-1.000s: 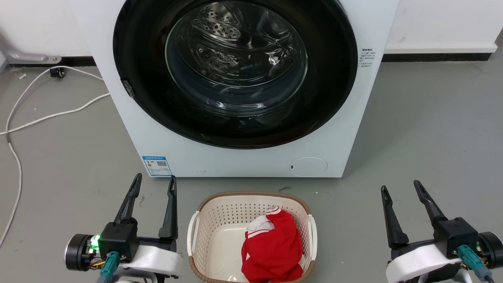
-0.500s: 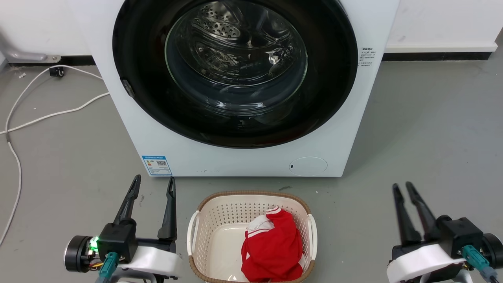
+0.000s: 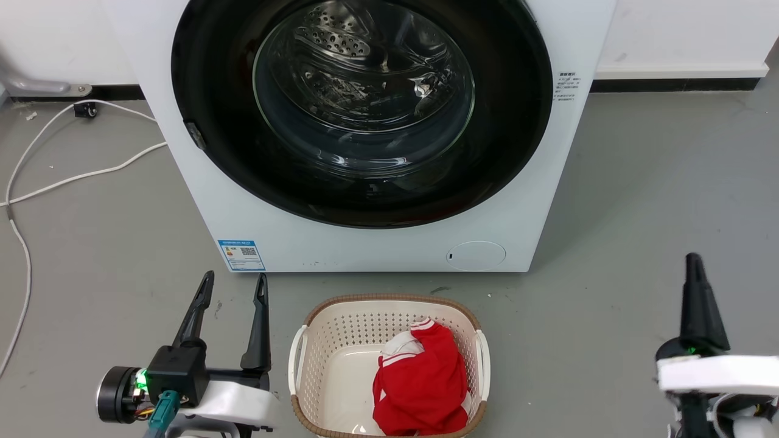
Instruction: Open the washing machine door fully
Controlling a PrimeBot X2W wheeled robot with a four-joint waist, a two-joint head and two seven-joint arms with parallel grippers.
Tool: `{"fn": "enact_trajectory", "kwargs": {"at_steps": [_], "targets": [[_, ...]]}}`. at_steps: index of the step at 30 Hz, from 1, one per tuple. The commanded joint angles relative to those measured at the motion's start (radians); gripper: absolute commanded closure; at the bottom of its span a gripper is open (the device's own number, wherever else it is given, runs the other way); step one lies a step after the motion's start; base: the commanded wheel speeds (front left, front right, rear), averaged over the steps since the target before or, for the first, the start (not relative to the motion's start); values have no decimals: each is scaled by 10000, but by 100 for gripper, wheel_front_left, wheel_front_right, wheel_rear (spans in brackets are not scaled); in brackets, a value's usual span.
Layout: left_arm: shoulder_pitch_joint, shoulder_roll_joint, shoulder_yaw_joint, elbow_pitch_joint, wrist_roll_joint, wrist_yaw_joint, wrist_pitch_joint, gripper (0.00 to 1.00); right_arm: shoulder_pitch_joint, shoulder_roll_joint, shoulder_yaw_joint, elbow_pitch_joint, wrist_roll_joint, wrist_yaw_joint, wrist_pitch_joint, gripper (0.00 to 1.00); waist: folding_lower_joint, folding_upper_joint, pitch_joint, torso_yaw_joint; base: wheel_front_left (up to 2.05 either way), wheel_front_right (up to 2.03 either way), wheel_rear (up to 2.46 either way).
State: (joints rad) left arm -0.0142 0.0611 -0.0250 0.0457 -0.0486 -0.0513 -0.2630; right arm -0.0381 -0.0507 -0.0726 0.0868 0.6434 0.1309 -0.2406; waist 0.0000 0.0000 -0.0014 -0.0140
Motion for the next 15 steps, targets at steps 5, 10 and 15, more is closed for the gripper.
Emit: {"fn": "enact_trajectory", "kwargs": {"at_steps": [5, 10, 15], "targets": [[42, -17, 91, -15, -12, -28, -27, 0, -819, 4, -475, 279, 4142, -3, 46, 100, 0, 0, 54, -40, 0, 0, 0], [-87, -31, 165, -104, -3, -30, -27, 0, -1817, -16, -1220, 452, 6615, -2, 887, 100, 0, 0, 254, -113, 0, 0, 0], [-288, -45, 210, -193, 14, -71, -26, 0, -3252, -409, -1937, 1247, 7789, -2, 1868, 100, 0, 0, 546, -127, 0, 0, 0]]}}
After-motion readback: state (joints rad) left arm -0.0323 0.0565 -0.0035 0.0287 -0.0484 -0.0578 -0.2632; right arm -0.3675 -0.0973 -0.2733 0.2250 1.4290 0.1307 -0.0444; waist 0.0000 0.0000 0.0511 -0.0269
